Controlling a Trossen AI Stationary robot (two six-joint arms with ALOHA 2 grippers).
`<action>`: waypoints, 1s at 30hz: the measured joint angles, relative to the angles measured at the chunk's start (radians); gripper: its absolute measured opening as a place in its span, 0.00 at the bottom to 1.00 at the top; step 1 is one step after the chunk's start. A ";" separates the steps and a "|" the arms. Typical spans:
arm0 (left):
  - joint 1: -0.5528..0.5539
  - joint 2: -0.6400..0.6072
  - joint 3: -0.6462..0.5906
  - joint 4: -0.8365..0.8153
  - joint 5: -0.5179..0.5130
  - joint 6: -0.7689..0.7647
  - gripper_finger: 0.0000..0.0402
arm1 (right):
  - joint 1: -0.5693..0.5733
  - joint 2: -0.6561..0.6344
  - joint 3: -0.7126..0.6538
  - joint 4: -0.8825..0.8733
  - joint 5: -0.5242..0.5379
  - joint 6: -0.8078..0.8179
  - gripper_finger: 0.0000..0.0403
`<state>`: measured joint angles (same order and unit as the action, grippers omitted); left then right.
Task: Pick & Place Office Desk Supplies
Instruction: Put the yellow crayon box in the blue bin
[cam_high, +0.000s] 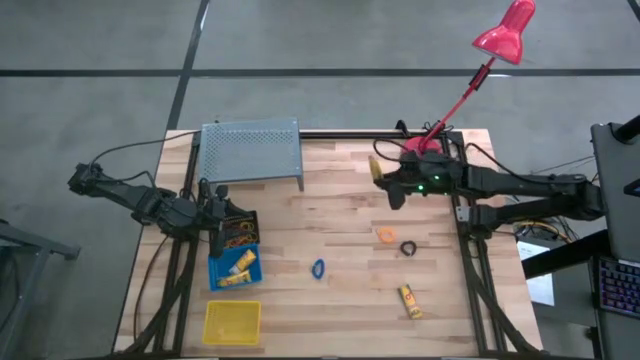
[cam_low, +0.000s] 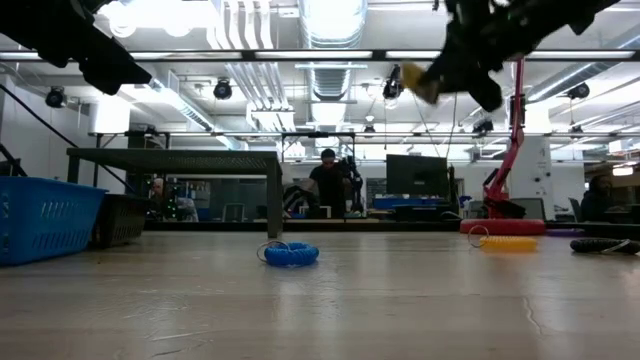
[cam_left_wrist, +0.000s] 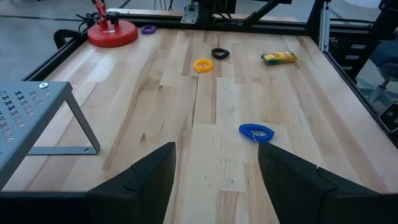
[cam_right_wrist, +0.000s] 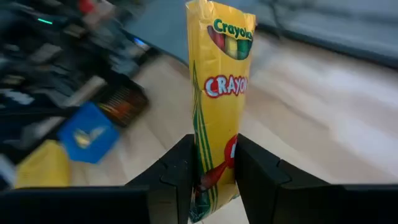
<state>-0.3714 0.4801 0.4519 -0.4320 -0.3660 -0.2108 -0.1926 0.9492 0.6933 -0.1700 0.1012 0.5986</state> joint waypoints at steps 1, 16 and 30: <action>0.000 0.000 0.000 0.000 0.000 0.000 0.58 | 0.016 -0.001 0.000 0.042 -0.002 -0.026 0.25; 0.000 0.000 0.000 0.000 0.000 0.000 0.58 | 0.211 0.297 -0.002 0.696 -0.079 -0.302 0.24; 0.000 0.000 0.000 0.000 0.000 0.000 0.58 | 0.329 0.802 0.150 0.974 -0.075 -0.372 0.24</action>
<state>-0.3717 0.4801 0.4519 -0.4320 -0.3660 -0.2108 0.1366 1.7514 0.8429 0.8036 0.0258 0.2265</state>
